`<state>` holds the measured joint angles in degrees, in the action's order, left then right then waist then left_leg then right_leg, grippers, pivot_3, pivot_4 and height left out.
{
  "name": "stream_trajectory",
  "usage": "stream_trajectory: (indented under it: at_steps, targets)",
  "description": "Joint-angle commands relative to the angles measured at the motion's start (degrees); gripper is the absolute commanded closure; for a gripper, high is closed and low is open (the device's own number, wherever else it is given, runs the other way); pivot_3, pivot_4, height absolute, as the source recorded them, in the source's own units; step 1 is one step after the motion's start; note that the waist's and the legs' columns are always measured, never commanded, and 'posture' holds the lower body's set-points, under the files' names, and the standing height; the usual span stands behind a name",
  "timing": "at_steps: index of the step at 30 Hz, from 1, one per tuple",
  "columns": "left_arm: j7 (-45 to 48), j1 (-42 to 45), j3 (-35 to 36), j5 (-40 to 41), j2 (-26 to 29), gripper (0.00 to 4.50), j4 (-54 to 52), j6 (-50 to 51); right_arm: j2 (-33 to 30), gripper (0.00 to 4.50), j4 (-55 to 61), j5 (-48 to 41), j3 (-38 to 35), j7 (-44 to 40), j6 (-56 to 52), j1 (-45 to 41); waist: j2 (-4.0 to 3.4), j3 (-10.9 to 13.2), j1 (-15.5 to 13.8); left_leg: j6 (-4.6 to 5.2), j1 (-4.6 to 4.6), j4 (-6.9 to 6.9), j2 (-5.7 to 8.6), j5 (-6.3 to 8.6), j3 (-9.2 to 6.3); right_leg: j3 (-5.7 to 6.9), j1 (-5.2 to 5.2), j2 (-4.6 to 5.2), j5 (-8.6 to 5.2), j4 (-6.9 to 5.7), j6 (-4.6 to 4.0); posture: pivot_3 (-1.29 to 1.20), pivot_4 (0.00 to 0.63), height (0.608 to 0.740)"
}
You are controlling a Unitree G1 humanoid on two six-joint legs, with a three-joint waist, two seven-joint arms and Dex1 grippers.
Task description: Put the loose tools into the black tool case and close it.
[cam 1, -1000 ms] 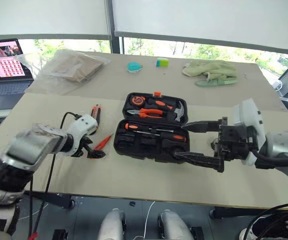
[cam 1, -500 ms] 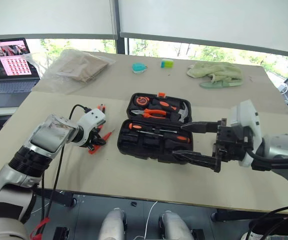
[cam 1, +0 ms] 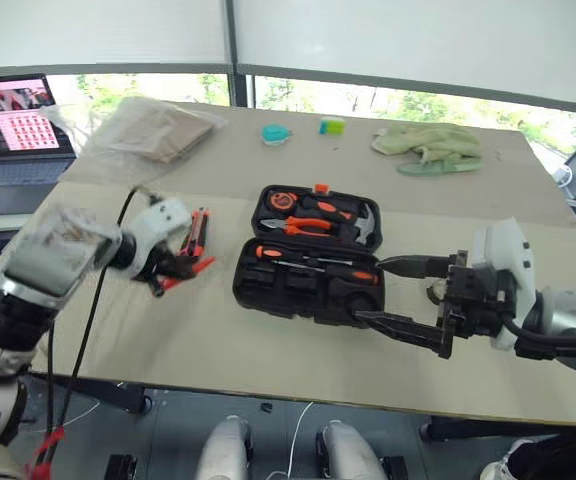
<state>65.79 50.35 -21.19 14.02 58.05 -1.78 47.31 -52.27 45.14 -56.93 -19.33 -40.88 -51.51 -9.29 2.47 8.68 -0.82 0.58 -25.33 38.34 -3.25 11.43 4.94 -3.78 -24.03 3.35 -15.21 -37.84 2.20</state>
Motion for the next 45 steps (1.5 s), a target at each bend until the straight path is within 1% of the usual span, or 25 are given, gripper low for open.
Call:
stream_trajectory:
  at_steps: [1,4,9,12,15,21,28,32,36,38,39,41,42,43,45]
  targets:
    - [7.34,5.82,-3.27,-4.24,-5.97,4.09,6.29,-15.73,-0.66,0.0,0.35,1.21,-0.73,0.28,2.48,0.27,0.01,0.0,-0.31,0.01,-0.02,0.0,0.07,0.0,0.0,0.0,-0.01,0.05,0.0,0.01,0.03,0.0,0.15,0.74]
    - [11.61,8.67,-6.79,-8.46,-10.63,4.09,12.66,-24.3,-0.68,0.0,-0.18,1.59,-0.36,0.63,2.89,0.1,0.01,0.0,-0.06,0.04,-0.08,0.01,0.15,0.0,-0.02,-0.03,-0.02,0.07,0.01,0.06,0.07,0.0,0.15,0.74]
    - [14.5,12.61,-12.06,-15.8,-19.65,4.09,25.83,-37.64,-0.68,0.0,0.81,1.59,-1.59,1.57,2.82,1.95,0.02,0.0,0.3,0.05,-0.21,0.01,0.15,-0.01,-0.09,-0.03,-0.13,0.04,0.01,0.02,0.08,0.0,0.15,0.74]
    - [15.54,14.0,-12.23,-17.44,-23.71,4.09,30.17,-40.64,-0.66,0.0,1.62,1.49,-2.25,2.39,2.84,3.2,0.03,0.01,0.3,0.06,-0.24,0.02,0.17,-0.01,-0.12,-0.03,-0.12,0.05,0.02,0.06,0.1,0.0,0.15,0.74]
    - [16.52,15.3,-12.8,-19.31,-27.62,4.09,33.05,-40.24,-0.29,0.0,2.73,0.18,-3.46,3.91,2.66,4.41,0.03,0.01,0.28,0.06,-0.28,0.04,0.17,-0.01,-0.14,-0.03,-0.14,0.05,0.02,0.05,0.13,0.0,0.15,0.74]
    - [16.52,16.32,-13.4,-23.68,-30.93,4.09,37.42,-40.44,-0.17,0.0,4.2,-1.59,-4.34,6.26,2.63,5.71,0.03,0.01,0.47,0.07,-0.28,0.06,0.19,0.0,-0.21,-0.03,-0.13,0.05,0.01,0.03,0.16,0.0,0.15,0.74]
    - [15.68,17.29,-12.98,-27.31,-32.68,4.09,41.59,-39.06,-0.31,0.0,4.31,-2.59,-4.43,7.87,2.94,5.89,0.03,0.01,0.46,0.07,-0.26,0.09,0.2,-0.01,-0.25,-0.02,-0.09,0.05,0.01,-0.02,0.17,0.0,0.15,0.74]
    - [18.56,16.54,-12.19,-26.06,-32.94,4.09,40.25,-37.71,-0.4,0.0,3.83,-3.12,-4.38,8.26,3.09,5.53,0.03,0.01,0.49,0.07,-0.25,0.16,0.19,-0.01,-0.27,-0.02,-0.07,0.05,0.01,-0.09,0.17,0.0,0.15,0.74]
    - [19.26,16.43,-11.56,-26.04,-33.13,4.09,39.37,-36.6,-0.41,0.0,3.5,-3.09,-3.87,8.48,3.26,5.24,0.03,0.01,0.82,0.08,-0.25,0.17,0.19,-0.01,-0.29,-0.02,-0.09,0.05,0.0,-0.12,0.17,0.0,0.15,0.74]
    - [20.17,16.7,-10.64,-25.31,-32.9,3.08,38.53,-35.78,-0.42,0.0,3.39,-3.07,-3.46,8.59,3.28,4.94,0.03,0.01,0.95,0.08,-0.26,0.17,0.19,-0.01,-0.31,-0.02,-0.09,0.05,0.0,-0.11,0.17,0.0,0.15,0.74]
    - [20.73,16.91,-10.02,-24.77,-32.71,2.85,38.04,-35.24,-0.45,0.0,3.39,-3.1,-3.38,8.64,3.27,4.87,0.03,0.01,0.96,0.08,-0.27,0.17,0.19,-0.01,-0.31,-0.02,-0.1,0.05,0.0,-0.11,0.18,0.0,0.15,0.74]
    - [21.91,17.6,-8.38,-23.42,-32.19,2.1,37.05,-33.51,-0.47,0.0,3.34,-3.26,-3.37,8.62,3.23,4.82,0.03,0.01,0.98,0.08,-0.28,0.17,0.19,-0.01,-0.32,-0.02,-0.1,0.05,0.0,-0.11,0.18,0.0,0.15,0.74]
    - [22.33,17.97,-7.36,-22.61,-31.9,1.81,36.67,-32.8,-0.44,0.0,3.29,-3.44,-3.36,8.65,3.16,4.76,0.03,0.01,1.01,0.08,-0.29,0.17,0.19,-0.01,-0.33,-0.02,-0.11,0.05,0.0,-0.11,0.18,0.0,0.15,0.74]
    - [22.77,18.33,-6.08,-21.61,-31.41,1.36,36.16,-32.14,-0.44,0.0,3.23,-3.57,-3.33,8.68,3.08,4.72,0.03,0.01,1.05,0.08,-0.29,0.17,0.19,-0.01,-0.34,-0.02,-0.11,0.05,0.0,-0.12,0.18,0.0,0.15,0.74]
    - [22.8,18.48,-2.68,-18.96,-30.51,1.36,34.88,-31.58,-0.59,0.0,3.15,-3.68,-3.24,8.71,2.91,4.71,0.03,0.01,1.11,0.08,-0.29,0.17,0.19,-0.01,-0.36,-0.02,-0.11,0.05,0.0,-0.12,0.18,0.0,0.15,0.74]
